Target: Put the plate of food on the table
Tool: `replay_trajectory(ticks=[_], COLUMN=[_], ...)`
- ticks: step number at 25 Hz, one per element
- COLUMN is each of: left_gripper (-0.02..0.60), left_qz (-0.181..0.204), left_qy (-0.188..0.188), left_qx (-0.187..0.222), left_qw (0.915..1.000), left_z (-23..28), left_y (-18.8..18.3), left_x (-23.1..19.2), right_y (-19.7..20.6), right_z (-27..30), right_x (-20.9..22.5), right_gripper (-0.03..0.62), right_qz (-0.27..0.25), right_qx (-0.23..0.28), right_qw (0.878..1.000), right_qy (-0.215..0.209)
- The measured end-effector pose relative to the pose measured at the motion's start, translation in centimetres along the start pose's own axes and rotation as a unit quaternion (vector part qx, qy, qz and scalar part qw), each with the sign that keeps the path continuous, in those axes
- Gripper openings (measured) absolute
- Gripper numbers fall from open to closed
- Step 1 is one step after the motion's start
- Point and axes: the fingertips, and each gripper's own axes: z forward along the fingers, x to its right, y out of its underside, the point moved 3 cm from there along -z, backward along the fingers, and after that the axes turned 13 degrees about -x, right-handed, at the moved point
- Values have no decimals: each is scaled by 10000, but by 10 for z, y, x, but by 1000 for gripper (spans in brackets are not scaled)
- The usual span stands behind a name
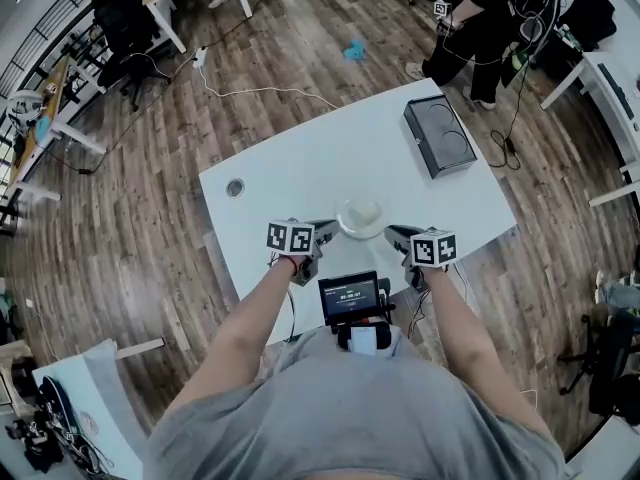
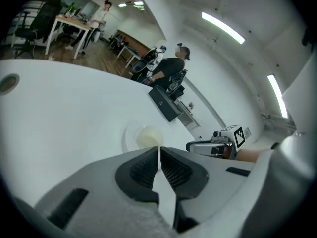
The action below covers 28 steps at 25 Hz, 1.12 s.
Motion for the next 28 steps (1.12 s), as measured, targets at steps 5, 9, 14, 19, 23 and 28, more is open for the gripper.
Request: replay_trajectory(ticks=[5, 9, 14, 19, 23, 28], left_gripper=[29, 29, 29, 29, 29, 29], left_qz=[783, 1149, 1510, 1327, 1424, 1486], left_qy=[-25, 17, -55, 62, 85, 102], left_qx=[336, 516, 504, 858, 1015, 1071], left_qw=[9964, 9920, 9872, 9874, 9846, 9830], left_z=[-15, -23, -31, -45, -54, -57], left_y=[5, 18, 39, 54, 66, 75], left_x=[31, 58, 74, 84, 100, 114], right_y=[6, 14, 24, 36, 49, 60], right_z=[-19, -39, -61, -80, -93, -103], right_x=[-23, -39, -58, -72, -83, -90], right_gripper=[41, 41, 41, 41, 41, 40], right_qz=[-281, -316, -466, -666, -798, -811], right_qx=[379, 754, 1059, 1221, 1279, 1359], right_qw=[9989, 9966, 9932, 9903, 9886, 9874], right_qy=[-62, -110, -117, -53, -30, 6])
